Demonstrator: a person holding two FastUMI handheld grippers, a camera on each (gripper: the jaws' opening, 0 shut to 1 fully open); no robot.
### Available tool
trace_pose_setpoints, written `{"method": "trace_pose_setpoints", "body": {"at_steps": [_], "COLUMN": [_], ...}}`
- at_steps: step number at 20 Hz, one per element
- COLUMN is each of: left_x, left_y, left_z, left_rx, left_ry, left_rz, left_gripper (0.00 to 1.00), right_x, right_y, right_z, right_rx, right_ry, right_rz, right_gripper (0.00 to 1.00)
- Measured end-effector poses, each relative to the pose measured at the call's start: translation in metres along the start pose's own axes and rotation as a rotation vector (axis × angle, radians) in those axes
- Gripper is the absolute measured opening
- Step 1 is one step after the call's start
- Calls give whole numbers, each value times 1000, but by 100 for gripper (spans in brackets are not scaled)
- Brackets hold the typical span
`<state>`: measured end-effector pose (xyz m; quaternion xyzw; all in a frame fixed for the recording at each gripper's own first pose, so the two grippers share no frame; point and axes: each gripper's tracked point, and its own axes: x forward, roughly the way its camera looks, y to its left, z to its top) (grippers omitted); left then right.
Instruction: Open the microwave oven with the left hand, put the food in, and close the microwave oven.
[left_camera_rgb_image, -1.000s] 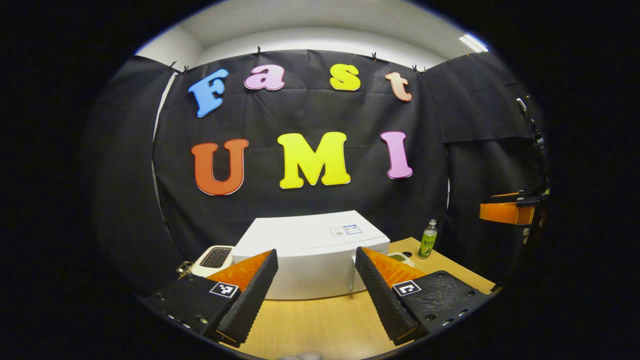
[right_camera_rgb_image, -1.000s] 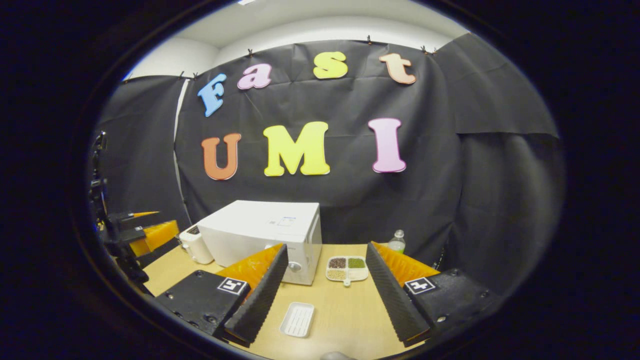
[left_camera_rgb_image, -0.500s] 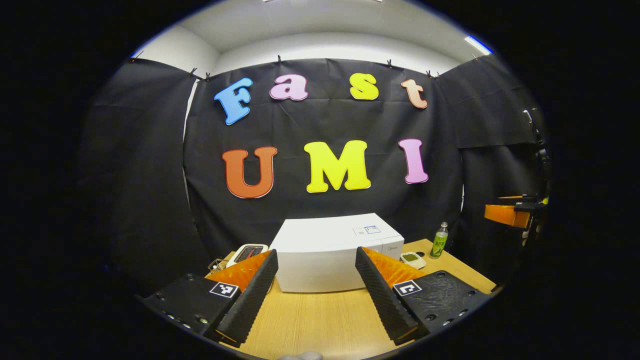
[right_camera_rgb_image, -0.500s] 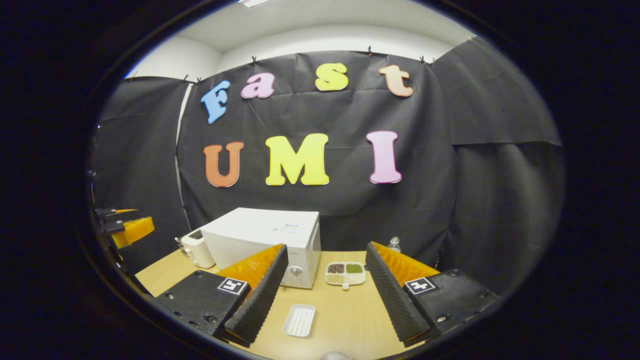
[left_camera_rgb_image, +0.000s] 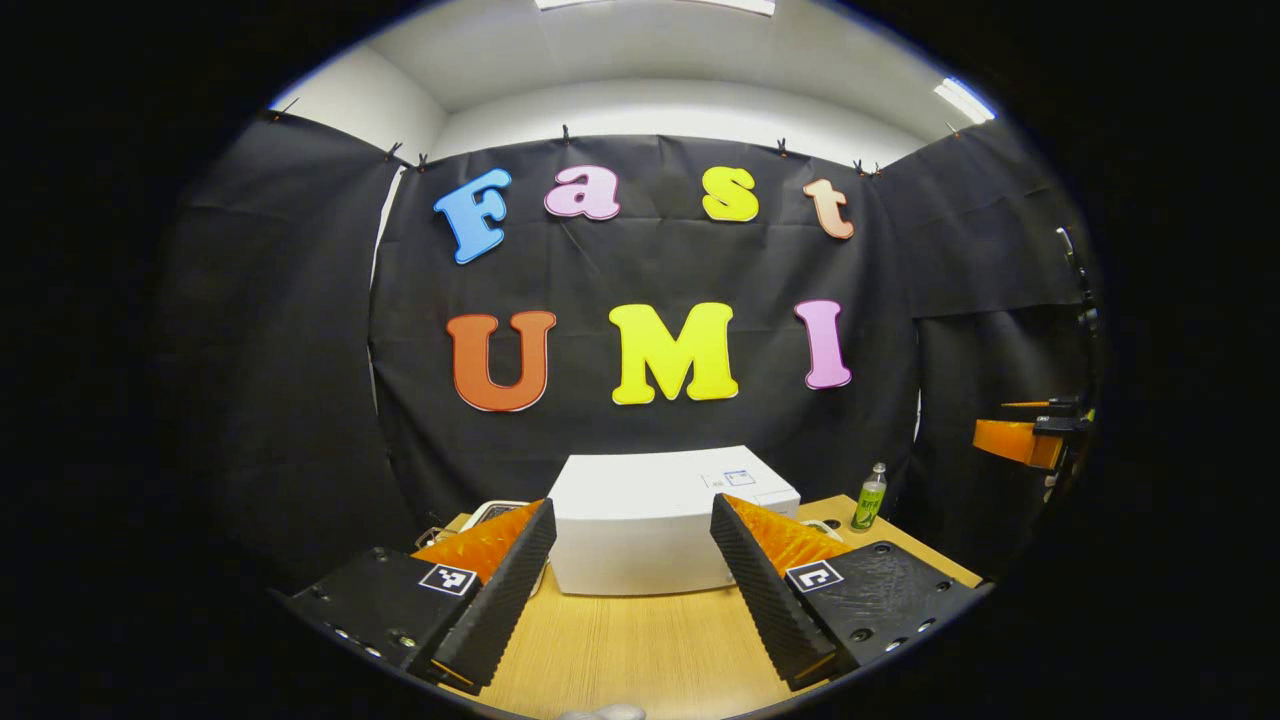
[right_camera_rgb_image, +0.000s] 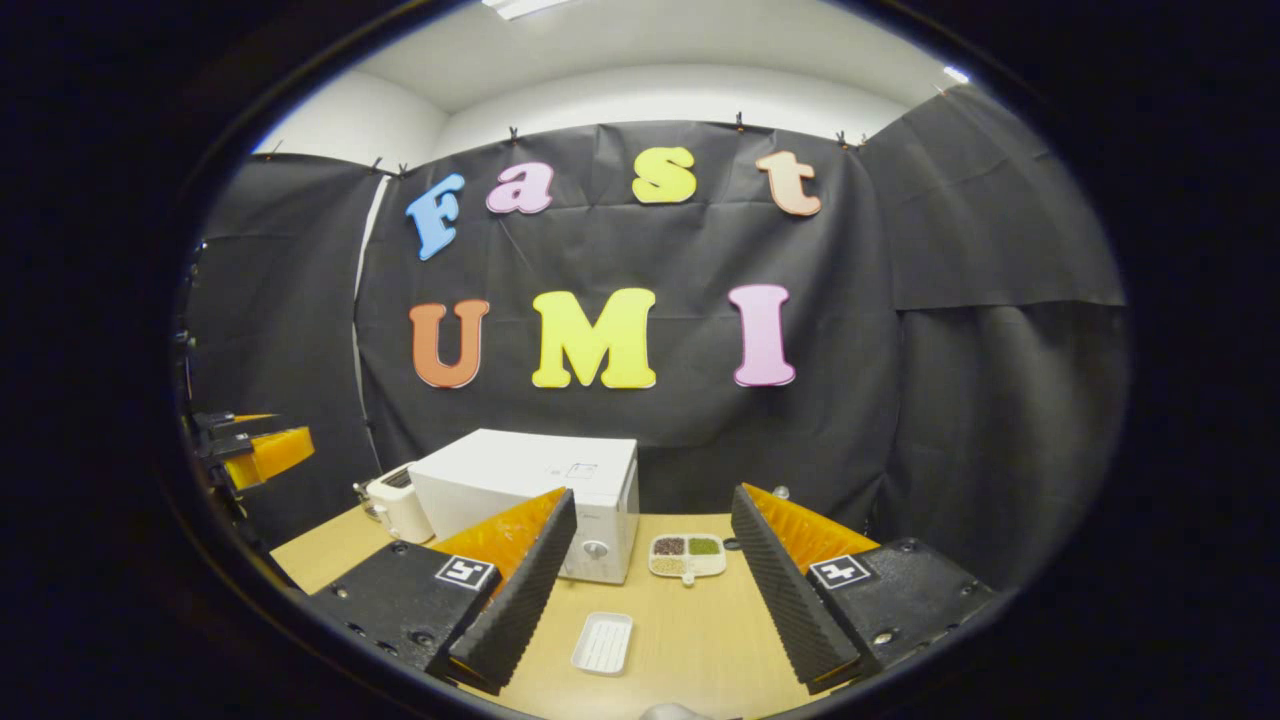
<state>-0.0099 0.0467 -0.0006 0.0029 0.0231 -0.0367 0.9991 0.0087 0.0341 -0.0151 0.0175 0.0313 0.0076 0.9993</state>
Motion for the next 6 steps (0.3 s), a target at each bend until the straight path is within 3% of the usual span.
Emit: {"method": "trace_pose_setpoints", "body": {"at_steps": [6], "left_x": [-6], "left_y": [3], "left_z": [11], "left_rx": [-4], "left_ry": [-33], "left_rz": [-2], "left_gripper": [96], "right_x": [-6], "right_y": [2], "right_z": [12], "right_rx": [3], "right_ry": [-35], "right_rz": [-3], "right_gripper": [92]}}
